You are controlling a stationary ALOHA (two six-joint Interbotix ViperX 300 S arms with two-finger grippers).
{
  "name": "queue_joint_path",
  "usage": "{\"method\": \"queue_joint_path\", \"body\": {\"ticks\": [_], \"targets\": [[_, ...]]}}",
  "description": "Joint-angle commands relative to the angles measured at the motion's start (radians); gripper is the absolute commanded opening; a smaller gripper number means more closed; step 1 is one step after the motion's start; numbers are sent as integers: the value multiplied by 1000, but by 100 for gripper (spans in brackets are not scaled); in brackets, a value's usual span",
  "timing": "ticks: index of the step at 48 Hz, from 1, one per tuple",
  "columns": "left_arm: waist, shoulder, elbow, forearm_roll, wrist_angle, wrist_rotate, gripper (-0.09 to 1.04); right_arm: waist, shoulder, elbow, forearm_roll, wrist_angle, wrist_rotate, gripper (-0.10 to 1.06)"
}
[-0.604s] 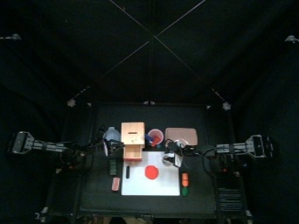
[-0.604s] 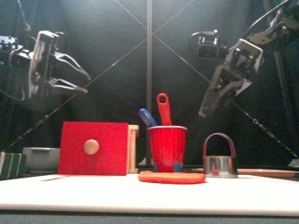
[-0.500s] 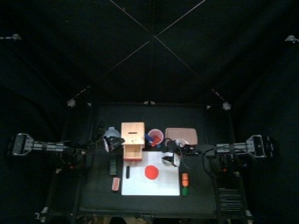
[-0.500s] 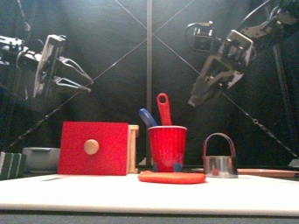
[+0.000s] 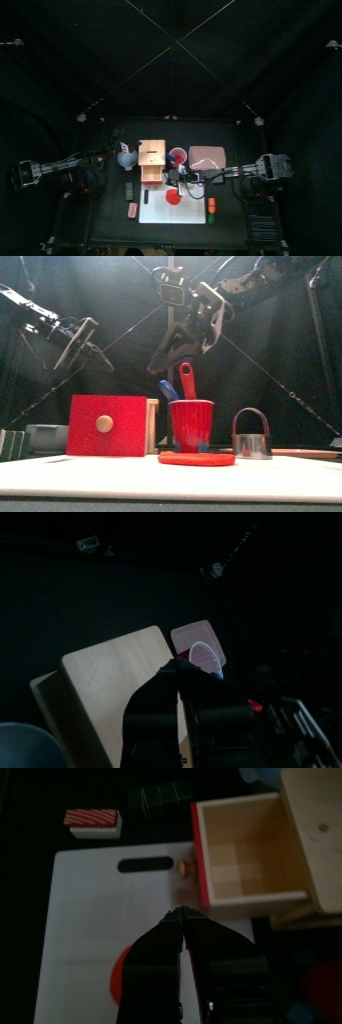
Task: Get the cutter from the drawer then cut the dough then place the extra dough in the bowl
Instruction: Shut the drawer
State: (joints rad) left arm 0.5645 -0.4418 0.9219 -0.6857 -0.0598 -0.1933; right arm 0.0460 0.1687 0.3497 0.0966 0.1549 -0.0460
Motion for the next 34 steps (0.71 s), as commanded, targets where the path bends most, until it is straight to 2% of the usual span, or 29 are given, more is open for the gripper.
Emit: {"method": "queue_joint_path", "body": {"ticks": [1, 10, 20, 26, 34], "targets": [[40, 97, -87, -5, 28, 2, 30, 11, 49, -109, -6, 31, -8, 38], [87, 245, -155, -57, 86, 3, 30, 17, 161, -250, -67, 138, 0, 37], [112, 353, -239, -46, 172, 6, 30, 12, 281, -423, -161, 267, 2, 38], [121, 376, -255, -31, 209, 6, 30, 11, 324, -471, -178, 288, 3, 37], [126, 377, -249, -26, 245, 6, 30, -26, 336, -488, -181, 290, 3, 37]]}}
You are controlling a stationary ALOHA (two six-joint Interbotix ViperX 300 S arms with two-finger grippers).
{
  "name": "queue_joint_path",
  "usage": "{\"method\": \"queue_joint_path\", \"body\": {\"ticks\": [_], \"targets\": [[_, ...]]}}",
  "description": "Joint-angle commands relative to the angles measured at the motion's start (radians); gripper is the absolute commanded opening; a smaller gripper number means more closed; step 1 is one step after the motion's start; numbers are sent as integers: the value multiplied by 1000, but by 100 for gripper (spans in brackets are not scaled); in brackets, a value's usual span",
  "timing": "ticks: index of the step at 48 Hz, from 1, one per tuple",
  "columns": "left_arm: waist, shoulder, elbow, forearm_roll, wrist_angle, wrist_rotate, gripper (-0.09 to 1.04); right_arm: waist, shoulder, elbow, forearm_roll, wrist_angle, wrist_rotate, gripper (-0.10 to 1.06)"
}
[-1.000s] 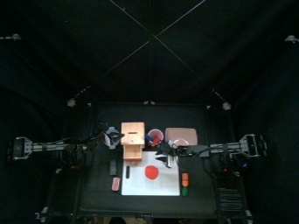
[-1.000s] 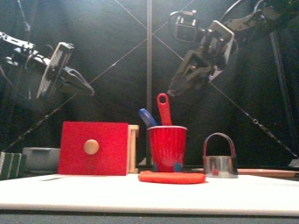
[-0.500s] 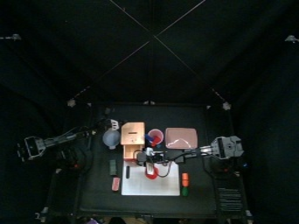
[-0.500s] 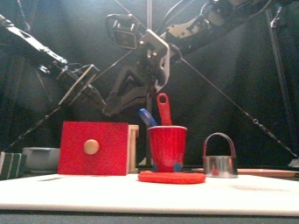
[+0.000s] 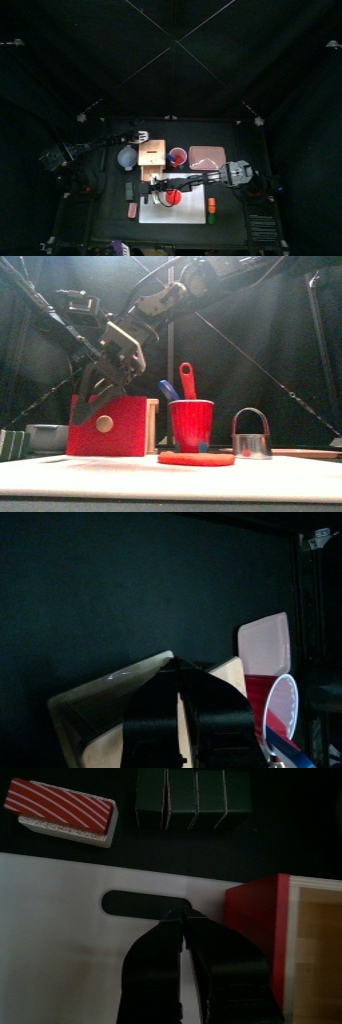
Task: Get the cutter from the drawer then cut the dough then place the extra dough in the bowl
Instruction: Shut the drawer
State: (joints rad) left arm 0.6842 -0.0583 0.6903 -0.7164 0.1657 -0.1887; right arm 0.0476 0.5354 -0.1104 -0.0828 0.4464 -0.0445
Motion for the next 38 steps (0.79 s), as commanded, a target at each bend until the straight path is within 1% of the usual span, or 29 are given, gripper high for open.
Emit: {"method": "queue_joint_path", "body": {"ticks": [1, 9, 15, 22, 30, 38], "targets": [[8, -6, -18, 5, 21, 2, 30, -32, -31, -28, -2, -3, 2, 37], [15, -5, -17, 14, 29, 2, 30, -64, -21, -38, -6, -3, 0, 37], [14, -3, -15, 14, 29, 2, 30, -78, -17, -54, -18, -9, -2, 37], [14, -5, -9, 14, 29, 2, 30, -91, 14, -95, -51, -9, -2, 37], [15, -5, -3, 14, 40, 2, 30, -118, 37, -126, -71, -3, -2, 38], [14, -5, -3, 14, 43, 2, 30, -146, 40, -149, -104, -3, -2, 37]]}}
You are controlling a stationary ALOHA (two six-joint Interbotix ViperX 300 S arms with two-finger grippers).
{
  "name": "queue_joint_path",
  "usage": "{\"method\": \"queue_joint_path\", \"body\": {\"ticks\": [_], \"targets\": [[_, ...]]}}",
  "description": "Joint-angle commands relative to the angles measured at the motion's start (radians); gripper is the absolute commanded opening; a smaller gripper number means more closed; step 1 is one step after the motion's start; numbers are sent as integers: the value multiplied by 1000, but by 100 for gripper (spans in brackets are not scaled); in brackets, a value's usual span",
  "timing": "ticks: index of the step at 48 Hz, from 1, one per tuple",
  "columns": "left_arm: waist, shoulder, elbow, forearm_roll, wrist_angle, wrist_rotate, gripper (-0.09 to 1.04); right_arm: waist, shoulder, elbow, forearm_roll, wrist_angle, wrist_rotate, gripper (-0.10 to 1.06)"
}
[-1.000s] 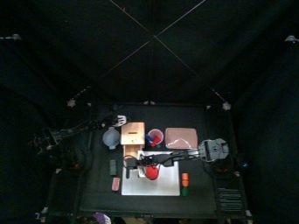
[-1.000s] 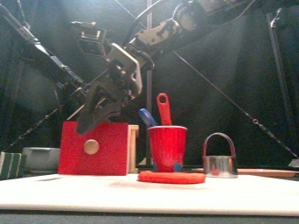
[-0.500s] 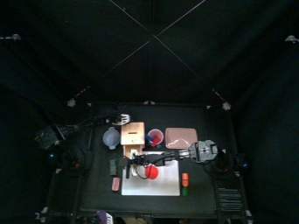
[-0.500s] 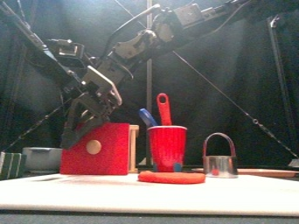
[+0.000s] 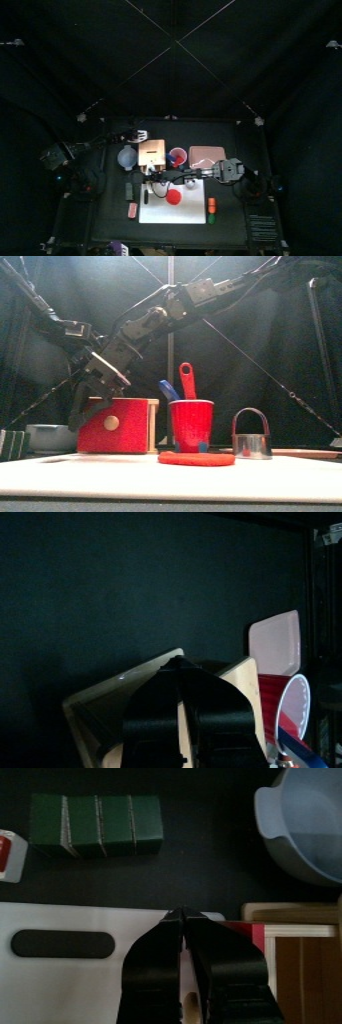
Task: Get the cutter from the drawer then cut the dough then place the extra dough in the bowl
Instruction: Shut the drawer
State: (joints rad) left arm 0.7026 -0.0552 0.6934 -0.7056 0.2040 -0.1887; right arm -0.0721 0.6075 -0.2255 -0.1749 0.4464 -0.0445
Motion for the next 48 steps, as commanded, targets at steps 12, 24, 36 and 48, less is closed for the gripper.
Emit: {"method": "queue_joint_path", "body": {"ticks": [12, 24, 36, 48], "targets": [[-3, -8, -6, 3, 8, 2, 30, -55, -15, -57, -29, -3, -3, 37], [-3, -8, -6, 3, 8, 2, 30, -67, 18, -112, -52, -2, -3, 38], [0, -9, -6, 5, 3, 2, 30, -72, 32, -143, -49, 6, -6, 37], [5, -61, -2, 80, -11, 2, 30, 6, -34, -146, -35, 15, -11, 37]]}}
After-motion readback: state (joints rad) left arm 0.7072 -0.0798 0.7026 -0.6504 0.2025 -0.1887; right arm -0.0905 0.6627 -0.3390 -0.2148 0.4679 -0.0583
